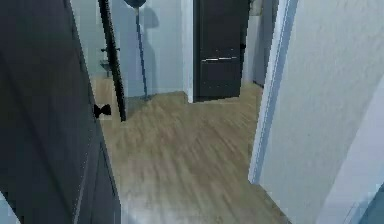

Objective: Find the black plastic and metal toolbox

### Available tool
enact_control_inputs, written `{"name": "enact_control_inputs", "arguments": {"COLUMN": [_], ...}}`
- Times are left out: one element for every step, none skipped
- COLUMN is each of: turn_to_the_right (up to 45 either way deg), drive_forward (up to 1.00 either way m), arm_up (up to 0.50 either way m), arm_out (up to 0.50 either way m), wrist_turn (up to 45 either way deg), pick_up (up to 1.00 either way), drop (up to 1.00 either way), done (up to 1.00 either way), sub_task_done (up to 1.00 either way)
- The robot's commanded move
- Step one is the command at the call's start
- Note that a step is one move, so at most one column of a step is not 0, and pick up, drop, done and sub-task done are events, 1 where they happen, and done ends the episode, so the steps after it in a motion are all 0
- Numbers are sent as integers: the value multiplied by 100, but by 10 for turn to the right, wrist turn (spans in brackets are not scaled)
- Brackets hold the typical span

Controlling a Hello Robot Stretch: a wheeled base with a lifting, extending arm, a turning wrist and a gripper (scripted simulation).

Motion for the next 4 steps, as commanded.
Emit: {"name": "enact_control_inputs", "arguments": {"turn_to_the_right": [0, -120, 0, -240], "drive_forward": [100, 0, 10, 0], "arm_up": [0, 0, 0, 0], "arm_out": [0, 0, 0, 0], "wrist_turn": [0, 0, 0, 0], "pick_up": [0, 0, 0, 0], "drop": [0, 0, 0, 0], "done": [0, 0, 0, 0], "sub_task_done": [0, 0, 0, 0]}}
